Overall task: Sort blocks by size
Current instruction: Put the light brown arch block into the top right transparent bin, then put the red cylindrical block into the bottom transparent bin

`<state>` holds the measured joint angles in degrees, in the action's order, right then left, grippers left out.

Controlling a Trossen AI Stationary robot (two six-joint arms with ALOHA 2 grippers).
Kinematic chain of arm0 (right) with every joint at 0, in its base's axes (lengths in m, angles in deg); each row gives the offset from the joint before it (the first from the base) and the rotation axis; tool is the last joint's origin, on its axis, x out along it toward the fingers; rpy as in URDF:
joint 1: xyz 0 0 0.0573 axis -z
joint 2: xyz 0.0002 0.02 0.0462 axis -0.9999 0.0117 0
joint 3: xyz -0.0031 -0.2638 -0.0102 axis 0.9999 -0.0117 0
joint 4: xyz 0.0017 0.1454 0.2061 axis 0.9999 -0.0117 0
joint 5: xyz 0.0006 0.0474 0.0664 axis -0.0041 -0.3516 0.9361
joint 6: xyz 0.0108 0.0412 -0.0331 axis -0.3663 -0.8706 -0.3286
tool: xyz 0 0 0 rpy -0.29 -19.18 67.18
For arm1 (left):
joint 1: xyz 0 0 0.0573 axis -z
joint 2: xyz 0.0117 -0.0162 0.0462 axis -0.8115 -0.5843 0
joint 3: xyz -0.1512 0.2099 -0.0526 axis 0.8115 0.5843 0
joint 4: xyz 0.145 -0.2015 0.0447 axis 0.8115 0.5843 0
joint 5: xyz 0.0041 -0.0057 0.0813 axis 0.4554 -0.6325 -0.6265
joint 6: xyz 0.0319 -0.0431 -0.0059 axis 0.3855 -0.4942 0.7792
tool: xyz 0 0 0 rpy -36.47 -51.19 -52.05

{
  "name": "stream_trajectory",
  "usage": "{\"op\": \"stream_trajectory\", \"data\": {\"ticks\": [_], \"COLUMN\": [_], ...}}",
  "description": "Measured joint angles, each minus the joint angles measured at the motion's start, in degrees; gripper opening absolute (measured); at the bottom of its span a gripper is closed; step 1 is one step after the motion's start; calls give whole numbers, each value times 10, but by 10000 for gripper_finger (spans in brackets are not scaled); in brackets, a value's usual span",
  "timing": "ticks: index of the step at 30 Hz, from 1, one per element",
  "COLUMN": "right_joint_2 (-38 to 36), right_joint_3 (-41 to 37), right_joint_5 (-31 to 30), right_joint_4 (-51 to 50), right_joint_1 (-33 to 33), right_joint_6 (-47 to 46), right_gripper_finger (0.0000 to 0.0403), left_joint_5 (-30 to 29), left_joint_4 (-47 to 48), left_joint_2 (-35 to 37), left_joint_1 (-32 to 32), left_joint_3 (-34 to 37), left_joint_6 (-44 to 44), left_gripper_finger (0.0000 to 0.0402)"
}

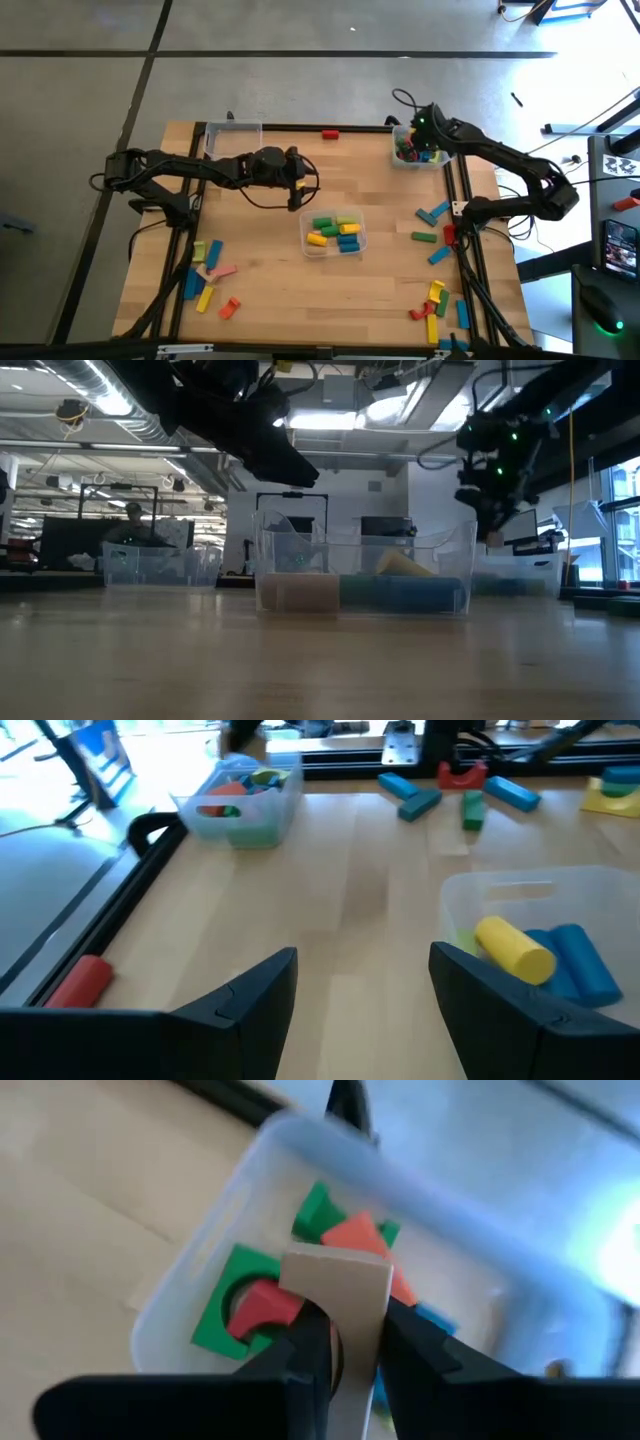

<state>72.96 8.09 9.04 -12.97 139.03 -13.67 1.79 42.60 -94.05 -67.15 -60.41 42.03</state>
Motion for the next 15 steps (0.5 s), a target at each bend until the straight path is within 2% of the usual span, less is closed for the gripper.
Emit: {"op": "stream_trajectory", "data": {"ticks": [4, 7, 15], "right_joint_2": [0, 0, -1], "right_joint_3": [-30, -32, -32], "right_joint_5": [9, 9, 9], "right_joint_4": [31, 30, 29], "right_joint_1": [14, 19, 17], "right_joint_6": [-3, -3, -2], "right_gripper_finger": [73, 90, 205], "left_joint_5": [-17, -17, -17], "left_joint_4": [-1, -2, 12], "left_joint_2": [0, 0, 0], "left_joint_1": [-5, -12, -37], "left_joint_3": [0, 0, -16], "left_joint_6": [-6, -17, -37], "left_gripper_finger": [224, 224, 224]}}
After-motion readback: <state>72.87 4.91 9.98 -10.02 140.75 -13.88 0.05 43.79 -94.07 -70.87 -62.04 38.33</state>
